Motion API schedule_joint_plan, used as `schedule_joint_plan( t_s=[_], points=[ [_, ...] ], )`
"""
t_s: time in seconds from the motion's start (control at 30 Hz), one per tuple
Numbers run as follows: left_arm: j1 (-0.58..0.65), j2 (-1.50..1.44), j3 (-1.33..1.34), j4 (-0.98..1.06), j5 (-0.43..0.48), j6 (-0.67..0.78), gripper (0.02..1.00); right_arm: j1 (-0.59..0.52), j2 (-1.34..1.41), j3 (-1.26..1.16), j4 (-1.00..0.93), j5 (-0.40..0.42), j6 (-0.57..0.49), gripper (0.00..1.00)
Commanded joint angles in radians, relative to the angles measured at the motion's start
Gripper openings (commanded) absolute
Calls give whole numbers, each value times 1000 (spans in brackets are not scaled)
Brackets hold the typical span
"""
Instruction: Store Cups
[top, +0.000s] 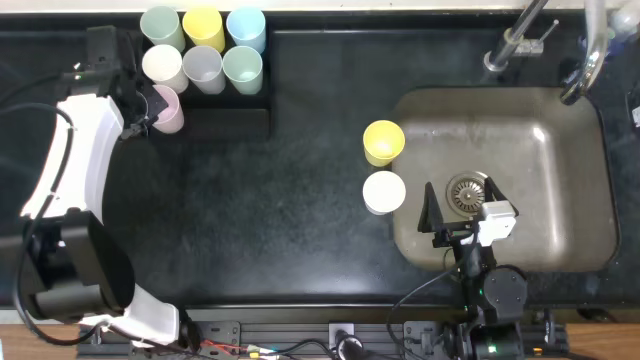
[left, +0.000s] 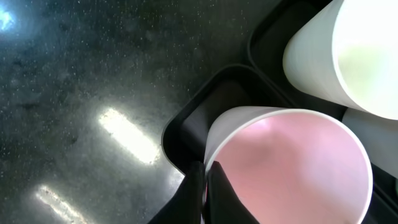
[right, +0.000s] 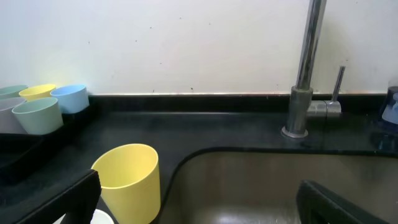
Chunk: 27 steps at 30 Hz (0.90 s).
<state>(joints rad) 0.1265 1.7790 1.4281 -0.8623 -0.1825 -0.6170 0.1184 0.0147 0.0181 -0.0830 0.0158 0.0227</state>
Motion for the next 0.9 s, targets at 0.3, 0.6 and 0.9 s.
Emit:
schedule_joint_plan(
  t_s=[0.3,0.6,0.9],
  points=[
    [3,11,-5,24,18,14,237,6,-10,-13,5,11,0,996],
    [3,-138,-5,28,17,14,354,6,-10,-13,5,11,0,998],
    [3,-363,-5,47,-1,14,595,6,-10,-13,5,11,0,996]
  ],
)
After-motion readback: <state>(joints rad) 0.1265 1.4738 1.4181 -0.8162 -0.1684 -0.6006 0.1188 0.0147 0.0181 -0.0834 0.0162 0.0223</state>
